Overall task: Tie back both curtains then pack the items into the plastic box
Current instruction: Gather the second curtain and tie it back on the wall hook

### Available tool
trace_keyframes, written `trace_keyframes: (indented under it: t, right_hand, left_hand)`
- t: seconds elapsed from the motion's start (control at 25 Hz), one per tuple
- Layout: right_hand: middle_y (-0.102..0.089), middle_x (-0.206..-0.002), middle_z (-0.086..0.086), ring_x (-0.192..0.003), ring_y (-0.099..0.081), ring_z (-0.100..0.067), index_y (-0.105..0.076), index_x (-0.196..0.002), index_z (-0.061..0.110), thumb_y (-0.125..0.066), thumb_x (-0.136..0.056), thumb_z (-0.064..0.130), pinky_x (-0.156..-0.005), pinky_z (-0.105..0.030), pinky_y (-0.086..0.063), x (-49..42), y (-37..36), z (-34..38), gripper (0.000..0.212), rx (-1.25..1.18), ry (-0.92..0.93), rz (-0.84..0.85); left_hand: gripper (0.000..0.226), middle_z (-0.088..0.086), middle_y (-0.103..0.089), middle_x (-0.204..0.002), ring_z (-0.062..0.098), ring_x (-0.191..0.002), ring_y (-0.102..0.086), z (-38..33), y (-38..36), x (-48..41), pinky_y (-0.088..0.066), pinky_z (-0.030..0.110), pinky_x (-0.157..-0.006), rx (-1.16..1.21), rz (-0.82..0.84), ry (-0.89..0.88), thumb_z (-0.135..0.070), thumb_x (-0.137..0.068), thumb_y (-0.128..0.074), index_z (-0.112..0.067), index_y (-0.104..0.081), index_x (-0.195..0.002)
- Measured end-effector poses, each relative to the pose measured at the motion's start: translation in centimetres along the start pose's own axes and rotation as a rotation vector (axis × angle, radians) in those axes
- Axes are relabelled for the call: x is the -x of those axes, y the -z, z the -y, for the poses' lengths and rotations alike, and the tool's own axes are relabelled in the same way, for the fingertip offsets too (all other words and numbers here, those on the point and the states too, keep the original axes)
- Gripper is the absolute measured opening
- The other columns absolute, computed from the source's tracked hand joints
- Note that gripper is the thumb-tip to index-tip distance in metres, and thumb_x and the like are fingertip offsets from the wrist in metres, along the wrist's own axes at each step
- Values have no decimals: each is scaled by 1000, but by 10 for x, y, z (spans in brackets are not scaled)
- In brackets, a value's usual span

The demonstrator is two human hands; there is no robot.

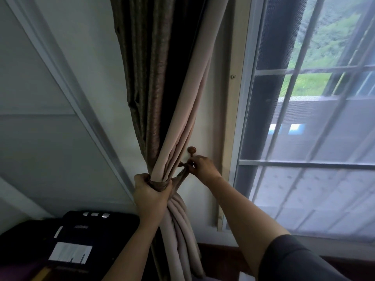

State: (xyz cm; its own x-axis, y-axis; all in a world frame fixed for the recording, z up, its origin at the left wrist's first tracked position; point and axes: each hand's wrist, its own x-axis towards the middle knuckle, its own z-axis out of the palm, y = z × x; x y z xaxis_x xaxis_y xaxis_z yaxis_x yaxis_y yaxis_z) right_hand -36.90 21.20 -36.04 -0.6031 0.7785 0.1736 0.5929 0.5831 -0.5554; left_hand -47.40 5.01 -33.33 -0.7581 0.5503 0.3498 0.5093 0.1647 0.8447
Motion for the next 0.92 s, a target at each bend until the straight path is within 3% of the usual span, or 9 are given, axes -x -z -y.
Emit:
trace_keyframes:
  t: [0.2,0.32,0.48,0.6,0.76,0.92]
  right_hand:
    - [-63,-90,-5,-81,-58,-21,-59,-119,19,-51,-94,20,-71,-26,-39,6,-11,-5,26,-161,-100,3]
    - [-59,-78,0,-72,-56,-15,-39,-136,33,-49,-96,21,-65,-22,-42,44,-6,-10,43,-356,-131,-8]
    - [-67,-92,0,-91,-65,-21,-61,-107,28,-45,-98,24,-75,-23,-51,113,12,-13,19,-759,-268,-38]
    - [-69,-96,4,-92,-65,-11,-64,-108,21,-40,-100,23,-79,-28,-53,133,43,-12,25,-926,-306,-2]
    - [-63,-113,9,-103,-59,-6,-54,-123,26,-37,-93,0,-76,-29,-49,149,67,-26,43,-967,-393,74]
    - [-48,-137,-3,-109,-55,-16,-35,-140,17,-41,-83,-12,-74,-26,-49,164,46,-46,65,-664,-441,111]
  left_hand:
    - [52,6,-64,-92,23,-84,-64,-1,-3,8,-54,33,-70,33,25,-5,-23,-62,-85,-16,-46,-96]
    - [56,3,-63,-97,20,-89,-64,-1,-7,33,-55,36,-75,45,20,-57,-32,-63,-82,-13,-51,-105]
    - [46,13,-57,-83,32,-76,-60,-25,-36,83,-51,38,-63,-109,20,-139,-20,-57,-87,-4,-55,-86]
    - [51,13,-54,-96,30,-87,-58,-42,-60,105,-51,33,-68,-50,120,-125,-19,-60,-86,-1,-56,-98]
    - [68,0,-34,-122,18,-101,-58,-23,-65,122,-48,21,-89,206,384,-46,-1,-72,-71,-7,-39,-131]
    - [76,13,-28,-146,30,-129,-41,4,-73,109,-36,34,-105,-179,620,216,-10,-82,-64,-6,-22,-145]
